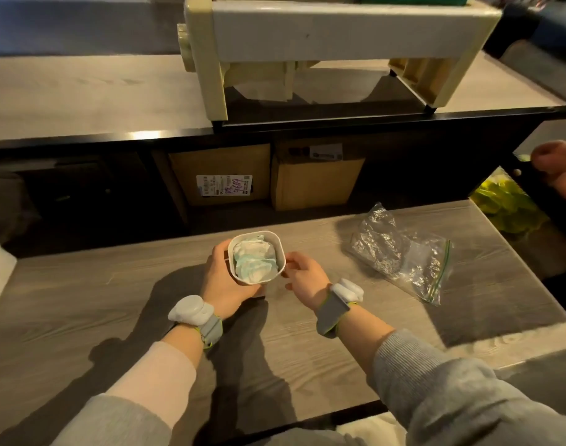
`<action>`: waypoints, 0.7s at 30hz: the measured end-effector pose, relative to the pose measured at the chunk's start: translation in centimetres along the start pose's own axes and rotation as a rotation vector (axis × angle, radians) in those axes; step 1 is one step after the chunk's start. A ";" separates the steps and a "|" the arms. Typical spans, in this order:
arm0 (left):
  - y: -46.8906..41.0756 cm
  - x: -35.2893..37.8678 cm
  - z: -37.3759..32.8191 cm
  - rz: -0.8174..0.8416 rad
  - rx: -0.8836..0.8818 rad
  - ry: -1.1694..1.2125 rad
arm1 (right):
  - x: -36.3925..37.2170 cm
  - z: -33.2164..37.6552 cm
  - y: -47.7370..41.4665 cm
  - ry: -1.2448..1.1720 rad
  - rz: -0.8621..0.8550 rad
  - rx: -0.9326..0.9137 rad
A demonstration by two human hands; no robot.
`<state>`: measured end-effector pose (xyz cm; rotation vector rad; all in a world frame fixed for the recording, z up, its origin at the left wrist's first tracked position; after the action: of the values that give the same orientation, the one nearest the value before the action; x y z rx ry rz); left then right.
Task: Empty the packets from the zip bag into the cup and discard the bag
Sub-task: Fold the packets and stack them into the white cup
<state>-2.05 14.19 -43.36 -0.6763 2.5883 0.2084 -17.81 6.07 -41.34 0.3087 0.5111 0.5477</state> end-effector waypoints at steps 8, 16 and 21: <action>-3.3 -0.7 1.0 -0.035 -0.066 -0.008 | 1.5 1.2 -3.4 -0.053 0.029 0.050; -5.0 -0.7 1.0 -0.113 -0.105 -0.036 | 2.2 2.4 -6.3 -0.025 0.053 0.057; -5.5 -0.6 1.4 -0.129 -0.125 -0.057 | 2.4 2.6 -7.2 -0.015 0.077 0.064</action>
<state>1.65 10.05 -44.54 -0.8665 2.4825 0.3445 -11.65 1.24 -43.00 0.3943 0.5046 0.6039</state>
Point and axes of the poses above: each hand's wrist, its own y-axis away from the middle knuckle, its own x-axis out of the palm, z = x × y, the point moved 2 cm from there along -y, towards the middle knuckle, and after that the axes turned 1 degree about x, right-handed, at the moved point
